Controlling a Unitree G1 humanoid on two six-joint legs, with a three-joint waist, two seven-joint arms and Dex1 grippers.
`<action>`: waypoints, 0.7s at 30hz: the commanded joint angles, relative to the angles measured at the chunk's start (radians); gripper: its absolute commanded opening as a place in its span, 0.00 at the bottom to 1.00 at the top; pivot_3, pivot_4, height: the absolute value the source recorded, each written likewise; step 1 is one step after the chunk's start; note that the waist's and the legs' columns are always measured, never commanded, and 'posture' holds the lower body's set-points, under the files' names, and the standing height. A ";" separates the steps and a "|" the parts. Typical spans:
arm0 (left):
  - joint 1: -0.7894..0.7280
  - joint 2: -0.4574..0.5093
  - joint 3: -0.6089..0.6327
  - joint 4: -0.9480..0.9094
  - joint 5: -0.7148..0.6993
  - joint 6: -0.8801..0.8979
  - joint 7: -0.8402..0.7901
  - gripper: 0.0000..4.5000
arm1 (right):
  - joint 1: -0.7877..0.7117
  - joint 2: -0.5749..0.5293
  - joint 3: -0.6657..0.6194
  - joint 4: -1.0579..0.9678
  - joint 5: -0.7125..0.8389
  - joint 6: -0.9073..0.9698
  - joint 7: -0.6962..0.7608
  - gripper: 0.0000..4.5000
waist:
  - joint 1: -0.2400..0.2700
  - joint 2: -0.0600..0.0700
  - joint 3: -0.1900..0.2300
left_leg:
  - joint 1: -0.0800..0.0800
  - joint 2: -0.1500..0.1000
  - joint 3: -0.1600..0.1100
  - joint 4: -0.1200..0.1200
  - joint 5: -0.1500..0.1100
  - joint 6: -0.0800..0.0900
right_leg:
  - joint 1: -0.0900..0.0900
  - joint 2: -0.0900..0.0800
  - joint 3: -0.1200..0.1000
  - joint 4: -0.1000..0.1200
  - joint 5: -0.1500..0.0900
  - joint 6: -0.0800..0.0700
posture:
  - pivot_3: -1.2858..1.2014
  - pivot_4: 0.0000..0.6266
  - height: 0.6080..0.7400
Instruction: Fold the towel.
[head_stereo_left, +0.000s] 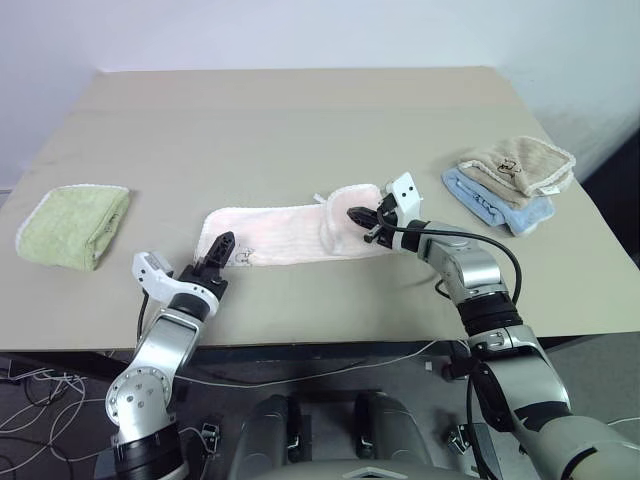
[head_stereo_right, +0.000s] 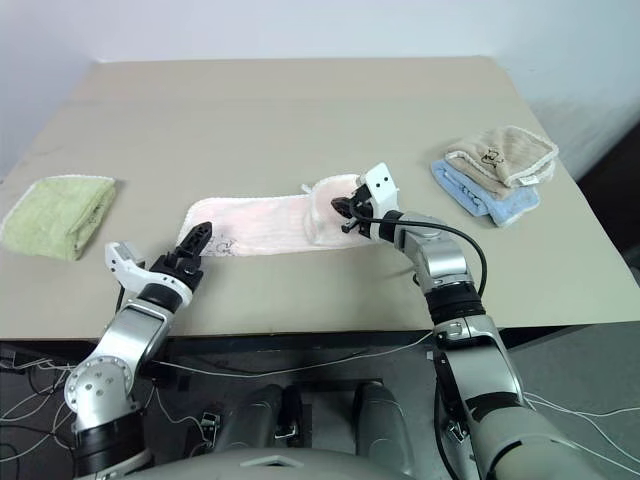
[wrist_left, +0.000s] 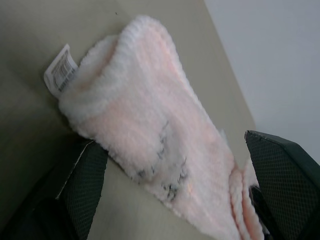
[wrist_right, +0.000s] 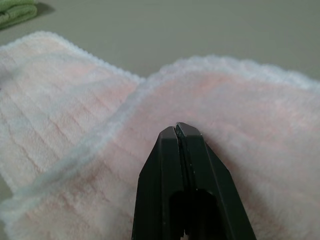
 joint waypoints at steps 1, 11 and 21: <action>-0.010 0.016 0.050 0.082 0.012 -0.027 0.053 1.00 | -0.014 0.001 -0.031 -0.067 0.021 0.008 -0.016 0.00 | 0.000 0.000 0.000 | 0.000 0.000 0.000 0.000 0.000 0.000 | 0.000 0.000 0.000 0.000 0.000 0.000 | 0.52 0.24 1.00; -0.056 0.018 0.075 0.123 0.018 -0.086 0.017 0.36 | 0.042 -0.007 -0.062 -0.161 0.033 0.053 -0.056 0.00 | -0.001 0.000 0.000 | -0.001 0.000 0.000 0.000 0.000 0.000 | -0.001 0.000 0.000 0.000 0.000 0.000 | 0.52 0.24 1.00; -0.104 0.106 0.112 0.146 0.026 -0.114 -0.057 0.01 | 0.056 -0.009 -0.077 -0.194 0.047 0.067 -0.080 0.00 | -0.002 0.000 0.000 | -0.002 0.000 0.000 -0.001 0.000 -0.001 | -0.002 0.000 0.000 -0.001 0.000 0.000 | 0.52 0.24 1.00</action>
